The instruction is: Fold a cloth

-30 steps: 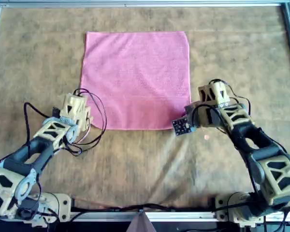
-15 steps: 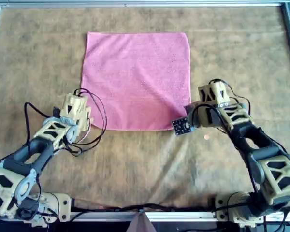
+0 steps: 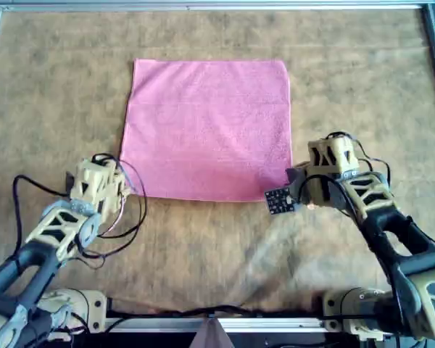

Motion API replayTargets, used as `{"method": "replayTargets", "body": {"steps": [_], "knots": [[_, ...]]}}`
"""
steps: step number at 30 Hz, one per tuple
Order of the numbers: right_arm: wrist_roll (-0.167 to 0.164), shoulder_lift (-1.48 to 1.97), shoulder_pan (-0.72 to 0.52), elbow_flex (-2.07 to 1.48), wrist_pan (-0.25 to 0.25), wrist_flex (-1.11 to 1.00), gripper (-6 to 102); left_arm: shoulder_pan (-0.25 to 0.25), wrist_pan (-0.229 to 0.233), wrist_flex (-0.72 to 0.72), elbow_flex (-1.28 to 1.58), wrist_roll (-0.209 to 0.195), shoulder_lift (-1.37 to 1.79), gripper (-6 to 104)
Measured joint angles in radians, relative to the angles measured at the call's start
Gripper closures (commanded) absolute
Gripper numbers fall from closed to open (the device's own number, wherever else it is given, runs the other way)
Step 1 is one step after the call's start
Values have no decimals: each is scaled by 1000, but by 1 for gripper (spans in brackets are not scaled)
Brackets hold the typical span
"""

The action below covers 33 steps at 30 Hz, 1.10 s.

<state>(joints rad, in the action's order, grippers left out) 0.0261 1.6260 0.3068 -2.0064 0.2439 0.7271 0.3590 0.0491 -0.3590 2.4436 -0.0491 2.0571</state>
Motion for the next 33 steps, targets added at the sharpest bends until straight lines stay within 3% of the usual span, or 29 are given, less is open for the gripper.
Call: {"method": "replayTargets", "body": {"steps": [6,17,25,33], "knots": [[20,0,0,0,0,-18,94,0,0,3,21,0,31,98],[20,-37,-12,0,-11,-402,94,0,0,89,-69,-2,3,98],[20,-152,-11,0,-12,-680,94,0,12,259,-291,2,-325,98],[14,-325,-44,184,-14,-836,94,-2,18,276,-612,5,-655,98]]}}
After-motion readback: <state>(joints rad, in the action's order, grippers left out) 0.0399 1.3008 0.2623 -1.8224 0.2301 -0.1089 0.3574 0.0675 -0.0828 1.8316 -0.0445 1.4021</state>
